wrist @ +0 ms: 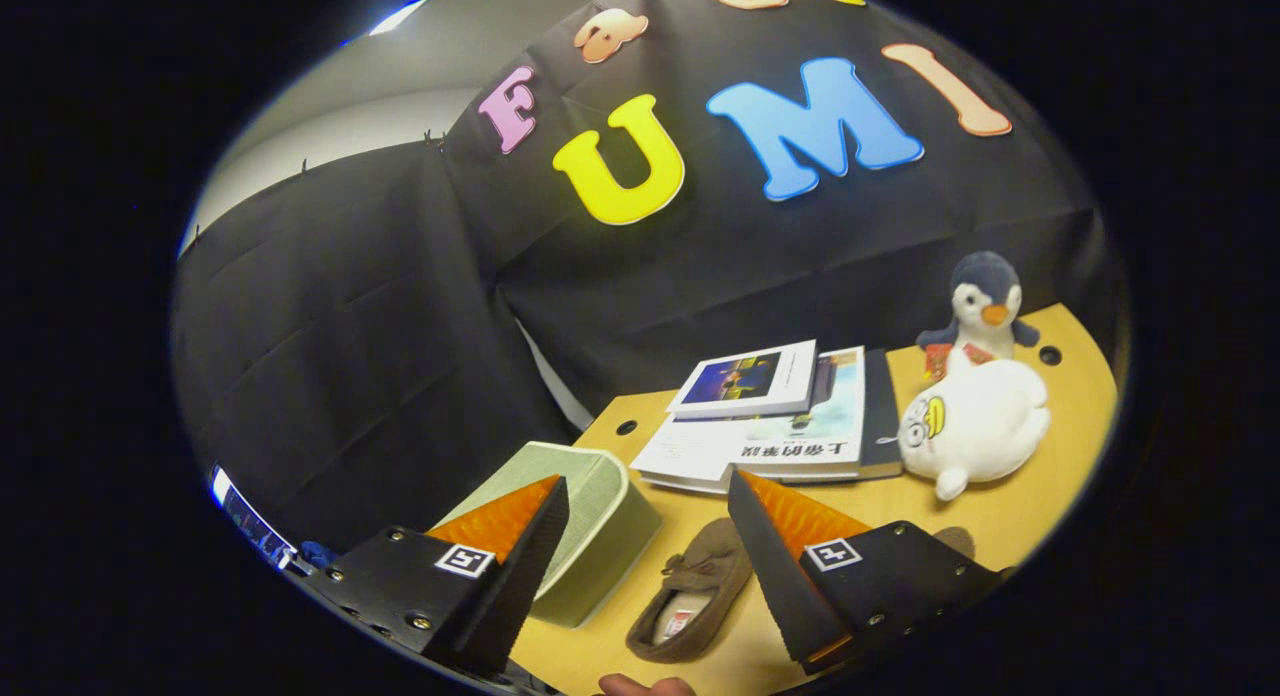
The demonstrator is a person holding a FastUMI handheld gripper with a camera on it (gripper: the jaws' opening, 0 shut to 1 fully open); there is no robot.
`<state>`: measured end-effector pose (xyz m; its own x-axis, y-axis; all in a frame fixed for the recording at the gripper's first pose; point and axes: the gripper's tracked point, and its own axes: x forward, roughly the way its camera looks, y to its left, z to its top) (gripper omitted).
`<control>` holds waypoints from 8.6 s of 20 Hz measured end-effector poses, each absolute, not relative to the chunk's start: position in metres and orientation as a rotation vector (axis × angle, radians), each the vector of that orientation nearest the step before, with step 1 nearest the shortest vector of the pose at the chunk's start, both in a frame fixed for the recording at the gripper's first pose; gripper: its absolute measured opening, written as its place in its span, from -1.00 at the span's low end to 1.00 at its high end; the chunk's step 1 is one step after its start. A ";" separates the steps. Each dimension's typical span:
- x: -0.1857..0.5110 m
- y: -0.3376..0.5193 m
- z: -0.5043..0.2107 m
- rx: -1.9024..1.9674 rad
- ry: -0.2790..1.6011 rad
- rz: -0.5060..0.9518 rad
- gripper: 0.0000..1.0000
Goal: Open the storage box then place both shoes into the box .Put the left shoe in first, then the right shoe, with the right side of both shoes facing outward in a uniform manner.
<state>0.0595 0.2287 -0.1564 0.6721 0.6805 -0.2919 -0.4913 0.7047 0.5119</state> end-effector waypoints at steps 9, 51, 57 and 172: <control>0.047 0.305 -0.214 0.604 0.716 0.854 0.93; 0.044 0.434 -0.111 0.927 0.827 1.251 -0.66; 0.046 0.479 -0.075 0.849 0.779 1.308 -0.66; 0.078 0.401 -0.157 0.031 0.939 0.620 -0.92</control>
<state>0.0777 0.4009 -0.1565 0.4316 0.5099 -0.7442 -0.4840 0.8270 0.2859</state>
